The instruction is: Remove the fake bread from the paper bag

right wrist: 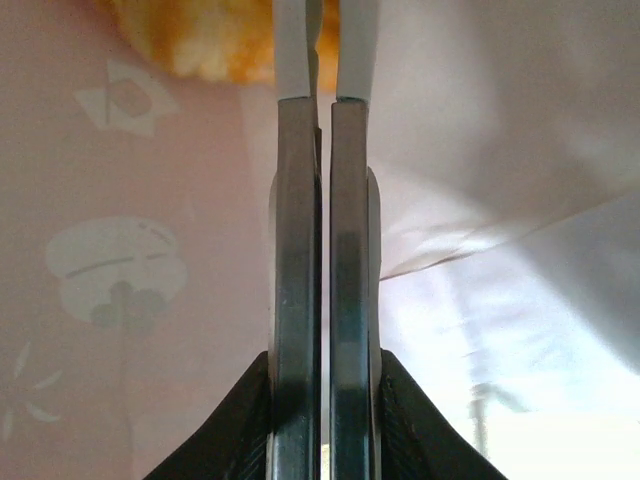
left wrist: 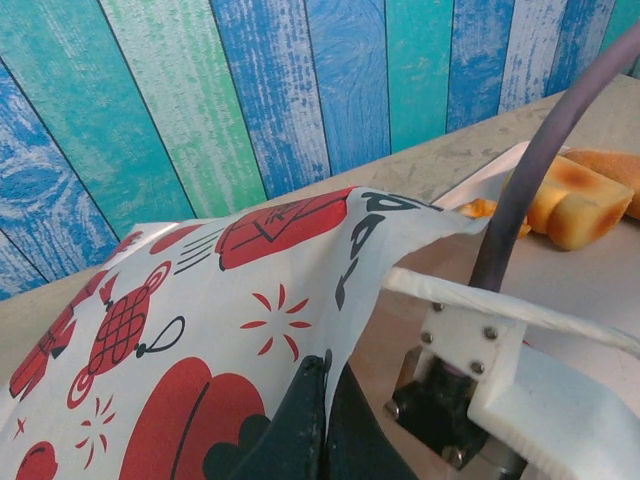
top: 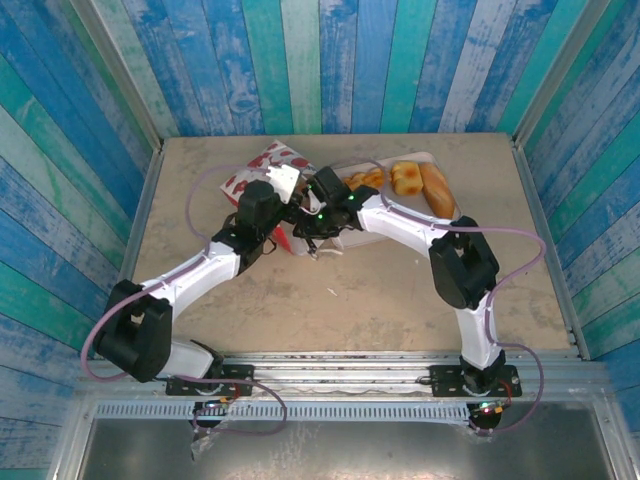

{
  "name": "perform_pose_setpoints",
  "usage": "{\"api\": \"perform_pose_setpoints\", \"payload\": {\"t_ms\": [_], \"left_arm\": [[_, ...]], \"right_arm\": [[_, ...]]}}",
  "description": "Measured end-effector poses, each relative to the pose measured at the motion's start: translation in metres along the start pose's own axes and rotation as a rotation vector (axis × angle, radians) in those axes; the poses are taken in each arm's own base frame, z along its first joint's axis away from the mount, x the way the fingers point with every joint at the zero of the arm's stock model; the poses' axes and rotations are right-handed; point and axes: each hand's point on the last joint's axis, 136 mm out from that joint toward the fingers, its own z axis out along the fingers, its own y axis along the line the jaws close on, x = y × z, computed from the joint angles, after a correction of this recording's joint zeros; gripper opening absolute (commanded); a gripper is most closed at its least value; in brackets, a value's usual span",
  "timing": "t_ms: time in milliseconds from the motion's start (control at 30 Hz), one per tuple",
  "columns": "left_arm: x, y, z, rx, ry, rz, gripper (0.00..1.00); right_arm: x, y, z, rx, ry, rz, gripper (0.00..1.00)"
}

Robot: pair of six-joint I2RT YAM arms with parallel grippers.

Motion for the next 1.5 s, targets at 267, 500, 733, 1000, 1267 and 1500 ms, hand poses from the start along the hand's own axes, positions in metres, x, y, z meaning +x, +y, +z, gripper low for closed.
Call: {"api": "perform_pose_setpoints", "payload": {"t_ms": [267,500,733,1000,1267,1500], "left_arm": [[-0.004,0.005,0.000,-0.032,-0.019,-0.003,0.00],[-0.006,0.008,0.000,-0.046,-0.027,-0.005,0.00],[-0.007,0.008,0.000,-0.048,-0.028,-0.005,0.00],[-0.007,0.008,0.000,-0.049,-0.027,0.029,0.00],[-0.013,0.000,-0.010,0.004,-0.046,0.092,0.00],[-0.016,-0.004,-0.021,0.032,-0.066,0.122,0.00]], "right_arm": [[0.007,0.004,-0.028,-0.011,-0.020,-0.006,0.01],[0.015,0.010,-0.040,-0.028,-0.015,-0.013,0.24],[0.038,0.022,-0.035,-0.045,0.056,-0.041,0.32],[0.068,0.021,-0.029,-0.026,0.164,-0.068,0.37],[0.067,0.022,-0.025,-0.019,0.187,-0.078,0.41],[0.057,0.021,-0.029,0.012,0.163,-0.082,0.42]]}}
